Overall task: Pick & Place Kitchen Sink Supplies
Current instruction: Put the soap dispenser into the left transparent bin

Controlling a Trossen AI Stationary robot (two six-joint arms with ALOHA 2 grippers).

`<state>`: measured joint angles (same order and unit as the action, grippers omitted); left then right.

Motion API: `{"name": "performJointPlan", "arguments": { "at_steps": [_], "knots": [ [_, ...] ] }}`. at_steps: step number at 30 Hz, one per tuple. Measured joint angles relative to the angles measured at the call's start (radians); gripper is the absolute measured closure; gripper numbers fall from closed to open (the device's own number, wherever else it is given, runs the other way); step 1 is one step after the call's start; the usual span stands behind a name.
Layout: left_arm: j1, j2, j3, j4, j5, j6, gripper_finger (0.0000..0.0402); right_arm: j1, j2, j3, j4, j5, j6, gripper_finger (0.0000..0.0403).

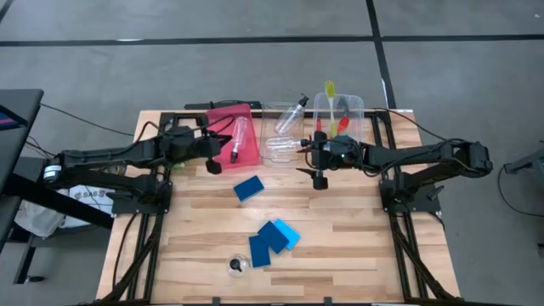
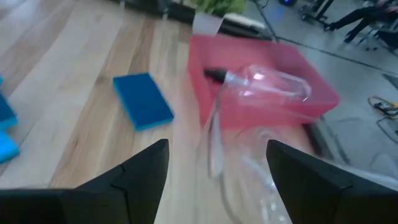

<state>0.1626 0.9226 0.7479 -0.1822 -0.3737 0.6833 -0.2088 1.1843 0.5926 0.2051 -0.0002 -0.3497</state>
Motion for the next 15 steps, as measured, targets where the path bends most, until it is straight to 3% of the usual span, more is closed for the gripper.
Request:
{"name": "performJointPlan", "arguments": {
  "at_steps": [11,15],
  "knots": [
    [-0.206,-0.013,0.000,0.007,0.012,-0.484,0.0381,-0.092,0.000,0.137,-0.048,-0.004,-0.027,0.0138],
    [-0.286,-0.013,0.000,0.010,0.037,-0.598,0.0389,-0.141,0.004,0.177,-0.053,-0.113,-0.079,0.0138]
  ]
}}
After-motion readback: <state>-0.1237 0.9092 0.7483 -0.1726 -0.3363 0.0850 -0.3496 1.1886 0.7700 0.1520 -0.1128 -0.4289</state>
